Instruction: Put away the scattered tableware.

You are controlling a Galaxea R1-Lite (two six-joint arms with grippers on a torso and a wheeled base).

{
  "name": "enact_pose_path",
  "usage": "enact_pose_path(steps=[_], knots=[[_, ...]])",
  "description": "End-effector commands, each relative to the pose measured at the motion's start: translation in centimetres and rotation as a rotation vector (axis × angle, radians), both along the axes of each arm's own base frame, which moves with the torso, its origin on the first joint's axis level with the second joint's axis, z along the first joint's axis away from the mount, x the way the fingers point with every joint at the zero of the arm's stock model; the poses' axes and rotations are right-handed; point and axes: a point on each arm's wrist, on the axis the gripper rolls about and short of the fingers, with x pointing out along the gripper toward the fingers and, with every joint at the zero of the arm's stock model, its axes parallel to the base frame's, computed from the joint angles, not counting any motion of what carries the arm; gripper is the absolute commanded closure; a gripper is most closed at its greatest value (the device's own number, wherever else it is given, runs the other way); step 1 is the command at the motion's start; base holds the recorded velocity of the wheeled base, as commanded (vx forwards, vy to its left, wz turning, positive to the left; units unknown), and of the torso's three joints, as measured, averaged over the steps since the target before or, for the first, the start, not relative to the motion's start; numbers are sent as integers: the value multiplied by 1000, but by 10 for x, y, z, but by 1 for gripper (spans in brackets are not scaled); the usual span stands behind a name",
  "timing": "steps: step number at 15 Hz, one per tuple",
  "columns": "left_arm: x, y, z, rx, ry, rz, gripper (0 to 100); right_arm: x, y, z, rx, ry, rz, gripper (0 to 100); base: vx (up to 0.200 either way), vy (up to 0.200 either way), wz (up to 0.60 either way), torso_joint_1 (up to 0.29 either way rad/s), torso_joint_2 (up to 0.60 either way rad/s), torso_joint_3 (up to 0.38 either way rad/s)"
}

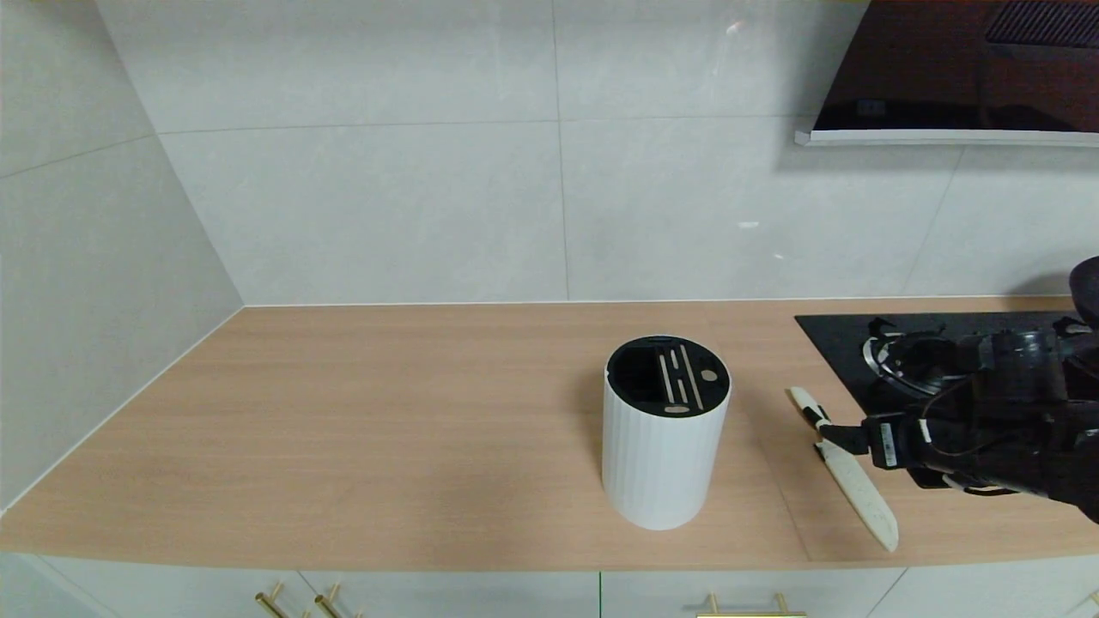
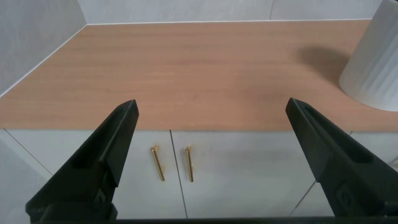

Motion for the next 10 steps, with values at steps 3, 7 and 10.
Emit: enact_pose_path(steps=[3,7,10], knots=[[0,0,0,0,0,1,0,30,-7,-65,-19,92,-46,0,0,0,0,0,0,0],[0,0,0,-1,0,1,0,50,-12,-99,-41,39,-100,0,0,0,0,0,0,0],[0,0,0,-1,0,1,0,55,-17,-104,-44,33,-122,0,0,0,0,0,0,0]])
